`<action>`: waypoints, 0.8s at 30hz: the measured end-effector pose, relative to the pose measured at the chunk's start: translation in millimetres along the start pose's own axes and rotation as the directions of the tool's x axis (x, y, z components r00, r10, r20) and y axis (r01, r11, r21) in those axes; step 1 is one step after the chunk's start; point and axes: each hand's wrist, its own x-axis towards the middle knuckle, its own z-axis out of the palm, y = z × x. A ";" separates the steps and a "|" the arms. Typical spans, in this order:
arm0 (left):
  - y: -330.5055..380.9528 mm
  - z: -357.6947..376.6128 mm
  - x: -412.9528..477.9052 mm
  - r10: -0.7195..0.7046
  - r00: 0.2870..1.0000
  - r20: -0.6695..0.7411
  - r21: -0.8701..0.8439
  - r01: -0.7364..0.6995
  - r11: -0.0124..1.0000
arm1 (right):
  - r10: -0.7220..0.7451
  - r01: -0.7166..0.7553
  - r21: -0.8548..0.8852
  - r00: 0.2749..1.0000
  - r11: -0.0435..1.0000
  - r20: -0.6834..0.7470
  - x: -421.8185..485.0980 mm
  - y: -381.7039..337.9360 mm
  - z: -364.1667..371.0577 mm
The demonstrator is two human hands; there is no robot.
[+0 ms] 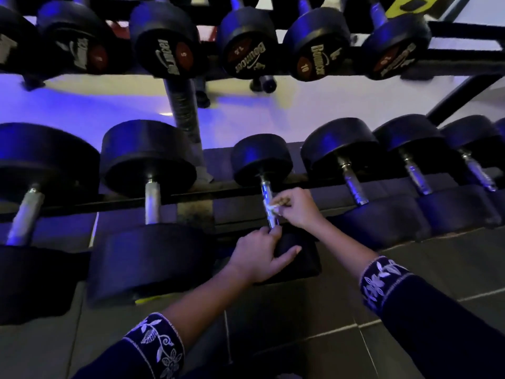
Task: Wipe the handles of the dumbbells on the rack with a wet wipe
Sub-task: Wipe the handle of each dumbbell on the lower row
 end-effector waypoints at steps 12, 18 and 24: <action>32.7 6.9 11.2 -0.406 0.911 -0.071 -0.171 0.390 0.905 | -0.097 0.096 -0.030 0.994 0.995 -0.044 32.1 -1.0 1.1; 26.9 3.0 12.4 -0.372 0.927 -0.052 -0.197 0.355 0.914 | -0.097 0.098 0.009 0.991 0.995 -0.089 23.1 7.8 8.5; 24.9 2.4 18.7 -0.327 0.944 -0.041 -0.074 0.324 0.943 | -0.038 0.041 0.020 0.989 0.999 -0.145 50.9 -13.1 7.1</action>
